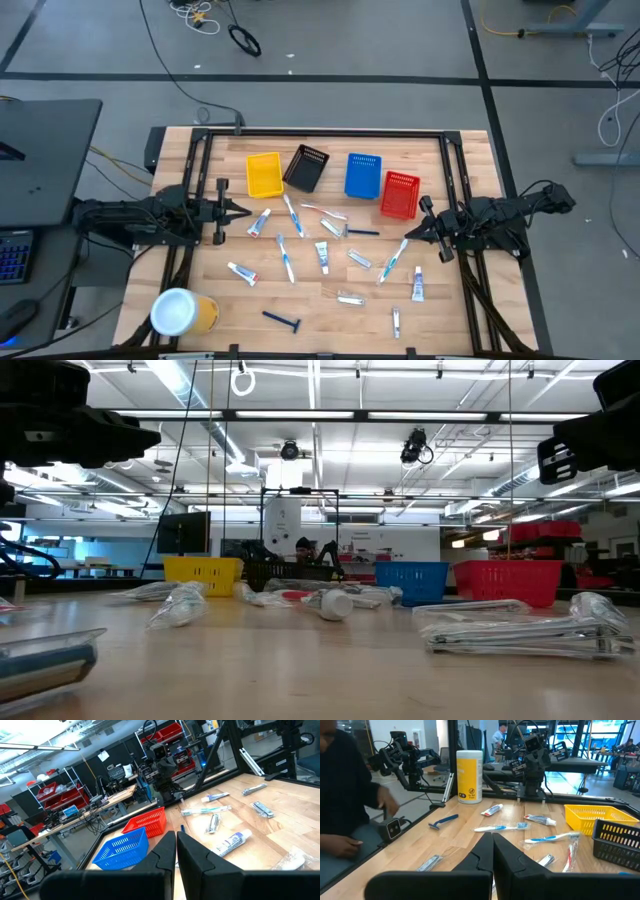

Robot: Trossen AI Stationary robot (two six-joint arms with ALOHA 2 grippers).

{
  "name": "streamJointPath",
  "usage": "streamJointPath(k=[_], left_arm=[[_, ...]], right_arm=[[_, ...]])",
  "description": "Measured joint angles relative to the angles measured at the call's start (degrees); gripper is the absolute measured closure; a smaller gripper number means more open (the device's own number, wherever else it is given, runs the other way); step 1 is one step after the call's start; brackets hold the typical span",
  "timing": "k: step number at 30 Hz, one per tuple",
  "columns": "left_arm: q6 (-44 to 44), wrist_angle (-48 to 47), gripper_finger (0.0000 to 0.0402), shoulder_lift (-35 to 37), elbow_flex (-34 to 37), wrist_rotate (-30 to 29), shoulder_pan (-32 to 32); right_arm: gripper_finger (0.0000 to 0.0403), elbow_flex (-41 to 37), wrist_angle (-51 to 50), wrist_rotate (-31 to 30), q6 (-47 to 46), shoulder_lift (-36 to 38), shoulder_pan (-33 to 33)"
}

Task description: Pick & Place Travel size toiletries

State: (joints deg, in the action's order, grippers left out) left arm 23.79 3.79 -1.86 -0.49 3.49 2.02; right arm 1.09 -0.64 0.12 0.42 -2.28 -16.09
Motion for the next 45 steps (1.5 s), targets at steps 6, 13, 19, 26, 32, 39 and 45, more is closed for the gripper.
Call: streamJointPath(k=[6, 13, 19, 26, 32, 39, 45], left_arm=[[0.0, 0.0, 0.0380, 0.0, 0.0, 0.0, 0.0], [0.0, 0.0, 0.0380, 0.0, 0.0, 0.0, 0.0], [0.0, 0.0, 0.0380, 0.0, 0.0, 0.0, 0.0], [-1.2, 0.0, 0.0380, 0.0, 0.0, 0.0, 0.0], [-15.4, 0.1, 0.0380, 0.0, 0.0, -0.2, 0.0], [-26.2, 0.1, 0.0380, 0.0, 0.0, -3.1, 0.0], [-24.9, 0.1, 0.0380, 0.0, 0.0, -3.1, 0.0]], right_arm=[[0.0402, 0.0, 0.0, 0.0, 0.0, 0.0, 0.0], [0.0402, 0.0, 0.0, 0.0, 0.0, 0.0, 0.0], [0.0402, 0.0, 0.0, 0.0, 0.0, 0.0, 0.0], [0.0402, 0.0, 0.0, 0.0, 0.0, 0.0, 0.0], [0.0402, 0.0, 0.0, 0.0, 0.0, 0.0, 0.0], [0.0402, 0.0, 0.0, 0.0, 0.0, 0.0, 0.0], [0.0402, 0.0, 0.0, 0.0, 0.0, 0.0, 0.0]])
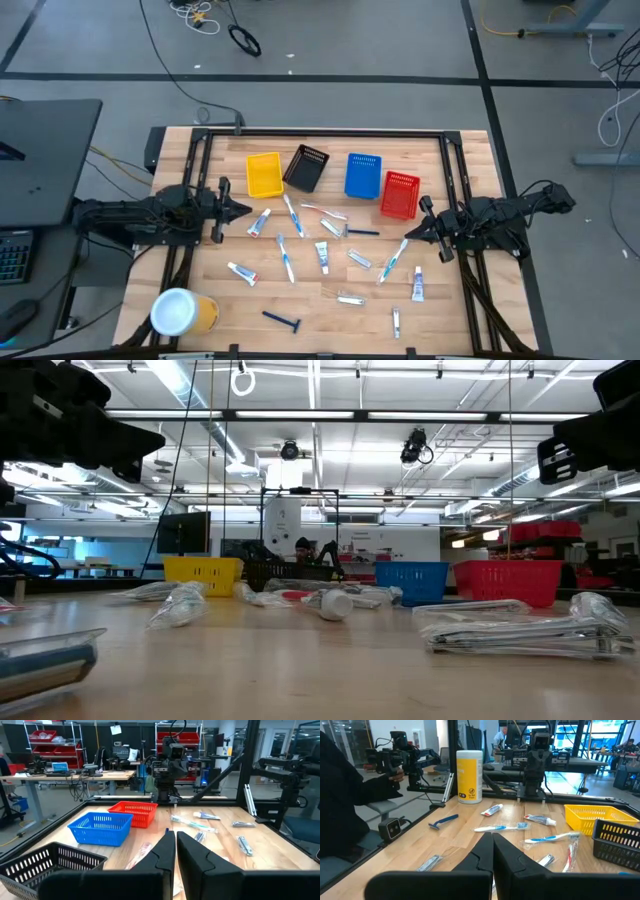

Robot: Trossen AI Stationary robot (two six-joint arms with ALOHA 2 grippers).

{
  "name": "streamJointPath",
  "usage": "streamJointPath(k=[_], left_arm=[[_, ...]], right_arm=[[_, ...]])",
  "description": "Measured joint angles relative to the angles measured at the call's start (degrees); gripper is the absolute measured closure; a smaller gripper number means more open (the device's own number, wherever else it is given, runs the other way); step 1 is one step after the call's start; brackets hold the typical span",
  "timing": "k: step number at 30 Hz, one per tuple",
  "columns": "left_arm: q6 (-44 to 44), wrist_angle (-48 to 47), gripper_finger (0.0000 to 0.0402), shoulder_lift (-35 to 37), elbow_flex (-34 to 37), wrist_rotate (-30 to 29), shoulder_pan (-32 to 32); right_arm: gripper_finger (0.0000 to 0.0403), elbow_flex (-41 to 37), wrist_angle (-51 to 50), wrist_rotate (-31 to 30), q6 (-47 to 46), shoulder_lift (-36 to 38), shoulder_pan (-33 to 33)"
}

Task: Pick & Place Travel size toiletries
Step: Put the blue razor into the yellow bin

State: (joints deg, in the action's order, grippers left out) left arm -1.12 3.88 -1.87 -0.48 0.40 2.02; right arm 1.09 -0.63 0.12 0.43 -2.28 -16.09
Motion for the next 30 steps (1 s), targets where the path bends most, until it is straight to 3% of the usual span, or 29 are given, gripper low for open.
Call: streamJointPath(k=[24, 30], left_arm=[[-7.1, -0.6, 0.0380, 0.0, 0.0, 5.9, 0.0], [-9.1, -0.7, 0.0359, -2.2, 0.0, 5.7, 0.0]], right_arm=[[0.0402, 0.0, 0.0, 0.0, 0.0, 0.0, 0.0], [0.0402, 0.0, 0.0, -0.1, 1.6, 0.0, 0.0]])
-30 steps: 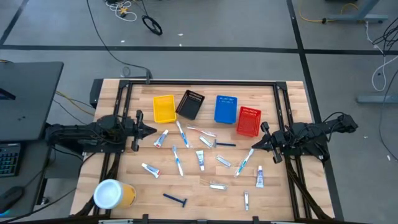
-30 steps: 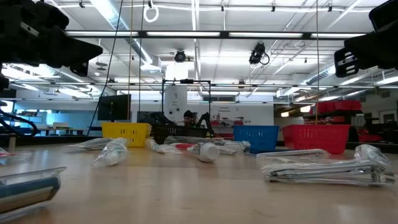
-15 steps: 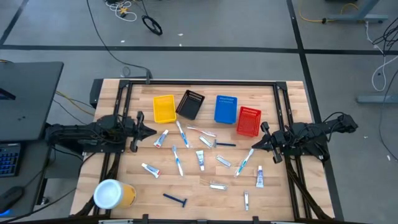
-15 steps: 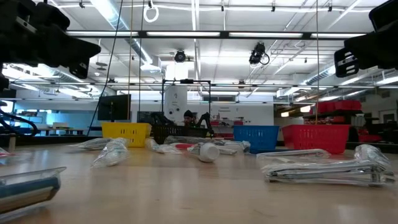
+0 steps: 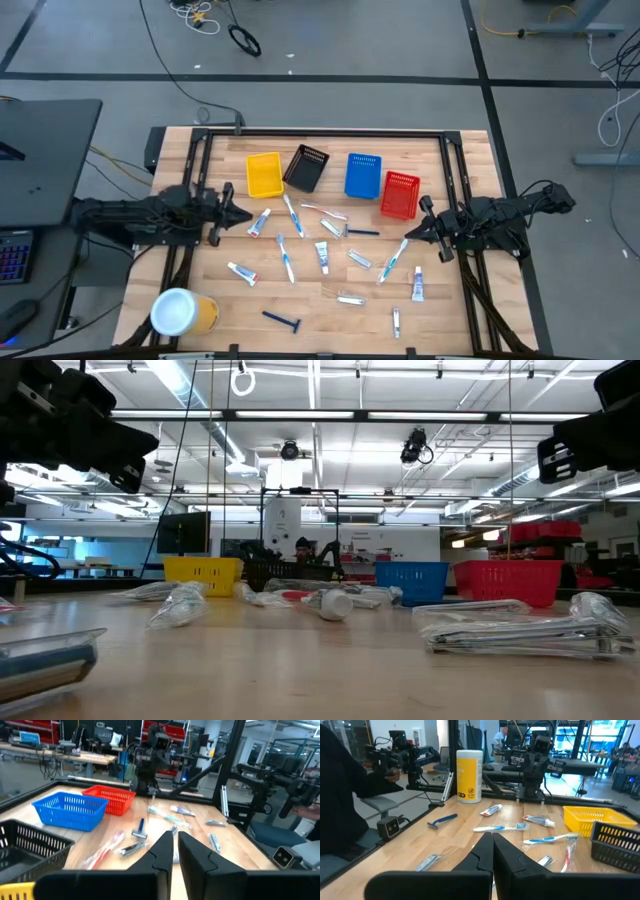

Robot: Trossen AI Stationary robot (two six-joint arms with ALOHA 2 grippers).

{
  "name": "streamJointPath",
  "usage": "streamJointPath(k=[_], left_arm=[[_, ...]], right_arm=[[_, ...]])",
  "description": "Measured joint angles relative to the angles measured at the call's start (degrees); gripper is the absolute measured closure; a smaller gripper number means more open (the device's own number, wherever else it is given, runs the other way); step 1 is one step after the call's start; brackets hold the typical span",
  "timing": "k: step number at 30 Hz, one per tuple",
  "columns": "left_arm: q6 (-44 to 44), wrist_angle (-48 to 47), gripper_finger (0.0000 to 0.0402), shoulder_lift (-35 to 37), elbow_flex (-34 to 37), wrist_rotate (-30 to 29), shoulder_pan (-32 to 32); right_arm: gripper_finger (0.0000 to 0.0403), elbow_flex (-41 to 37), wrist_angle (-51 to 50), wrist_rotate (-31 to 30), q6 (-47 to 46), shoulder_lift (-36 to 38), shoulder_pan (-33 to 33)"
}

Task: Pick & Place Travel size toiletries
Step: Put the blue razor into the yellow bin

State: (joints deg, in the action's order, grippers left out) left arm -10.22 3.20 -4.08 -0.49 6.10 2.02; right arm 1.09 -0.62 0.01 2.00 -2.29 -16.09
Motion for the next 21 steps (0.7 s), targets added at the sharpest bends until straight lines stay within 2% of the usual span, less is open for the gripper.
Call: streamJointPath(k=[5, 9, 16, 21], left_arm=[[-0.1, 1.9, 0.0328, -5.3, 0.0, -0.4, 0.0], [0.7, 7.3, 0.0313, -11.0, 0.0, 0.2, 0.0], [2.1, 20.7, 0.0308, -20.7, 0.0, 4.8, -0.3], [1.0, 24.1, 0.0310, -27.3, -0.2, 5.4, -2.3]], right_arm=[[0.0402, 0.0, 0.8, -0.3, 1.0, 0.0, 0.0], [0.0402, 0.0, 4.1, -0.3, -2.1, 0.0, 0.0], [0.0402, 0.0, 11.0, -0.3, -3.1, 0.0, 0.0], [0.0402, 0.0, 14.9, -0.5, -3.1, 0.0, 0.0]])
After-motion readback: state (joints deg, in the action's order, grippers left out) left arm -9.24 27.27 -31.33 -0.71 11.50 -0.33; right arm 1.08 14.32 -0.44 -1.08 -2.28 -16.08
